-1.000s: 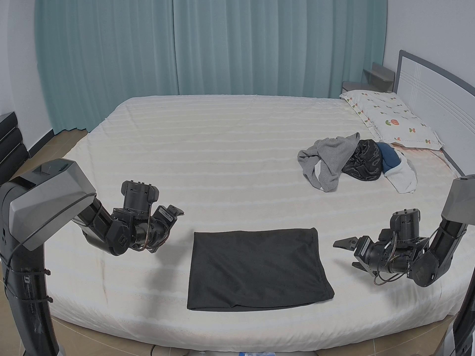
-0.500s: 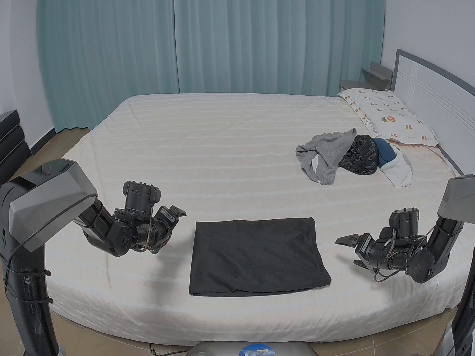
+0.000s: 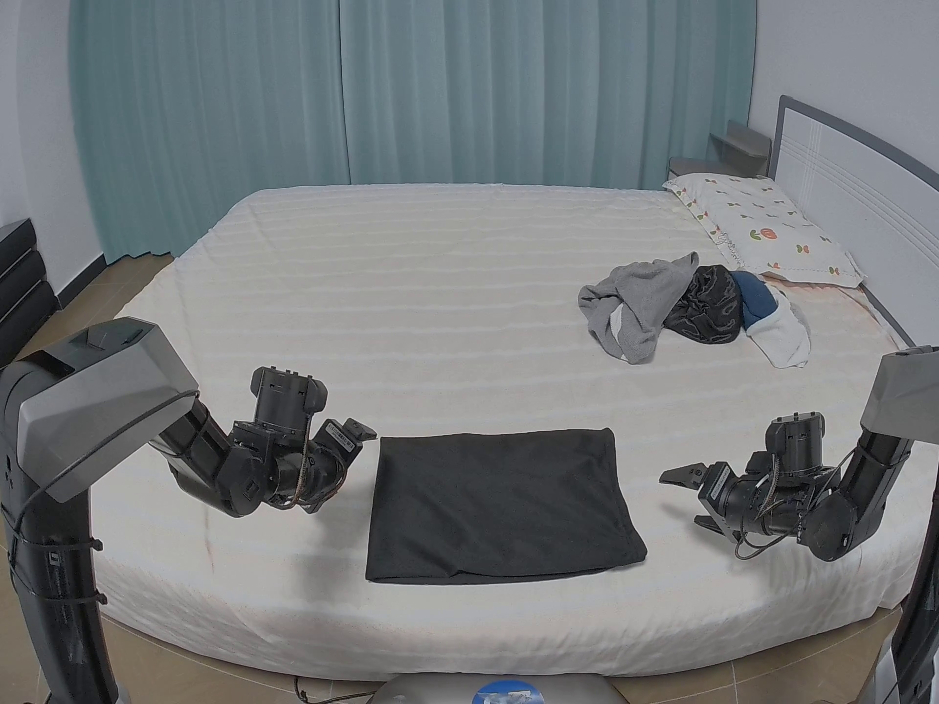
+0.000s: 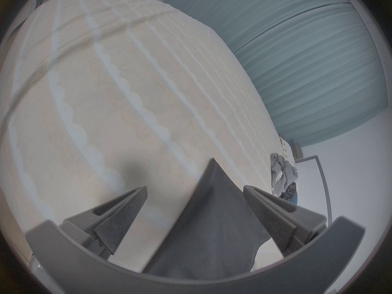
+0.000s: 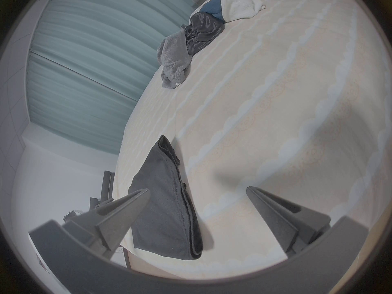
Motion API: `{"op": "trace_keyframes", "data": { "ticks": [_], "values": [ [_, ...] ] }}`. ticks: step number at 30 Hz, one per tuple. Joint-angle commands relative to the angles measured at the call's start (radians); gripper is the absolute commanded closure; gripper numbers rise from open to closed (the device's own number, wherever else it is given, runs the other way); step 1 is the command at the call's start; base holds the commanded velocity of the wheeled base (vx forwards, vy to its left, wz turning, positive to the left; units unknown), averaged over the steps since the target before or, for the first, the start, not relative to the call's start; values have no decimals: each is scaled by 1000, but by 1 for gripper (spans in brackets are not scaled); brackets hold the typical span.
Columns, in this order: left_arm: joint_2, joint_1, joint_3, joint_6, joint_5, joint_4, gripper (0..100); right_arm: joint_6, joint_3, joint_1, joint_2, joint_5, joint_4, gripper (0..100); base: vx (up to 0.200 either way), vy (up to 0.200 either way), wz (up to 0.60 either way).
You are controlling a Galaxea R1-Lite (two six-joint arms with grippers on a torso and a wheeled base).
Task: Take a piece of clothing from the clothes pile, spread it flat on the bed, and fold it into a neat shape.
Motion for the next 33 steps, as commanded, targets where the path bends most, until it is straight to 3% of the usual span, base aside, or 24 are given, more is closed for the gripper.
{"op": "trace_keyframes", "data": {
  "ticks": [1, 7, 12, 19, 24, 33],
  "values": [
    [-16, -2, 18, 3, -2, -4, 0, 1, -1, 2, 10, 0, 0, 0, 0, 0, 0],
    [-27, -4, 52, 29, -38, -7, 0, 1, -1, 9, 16, 2, 1, 0, 0, 0, 0],
    [-22, -4, 98, 135, -115, -16, 0, -1, -15, 9, 50, 2, -5, 0, 0, 0, 0],
    [-16, -1, 183, 231, -201, -188, 0, -1, -17, 9, 68, 2, -34, 0, 0, 0, 0],
    [19, -5, 201, 279, -201, -283, 0, -1, -17, 11, 71, 2, -34, 0, 0, 0, 0],
    [51, -8, 198, 359, -202, -291, 0, -1, -18, 14, 74, 2, -36, 0, 0, 0, 0]
  ]
}}
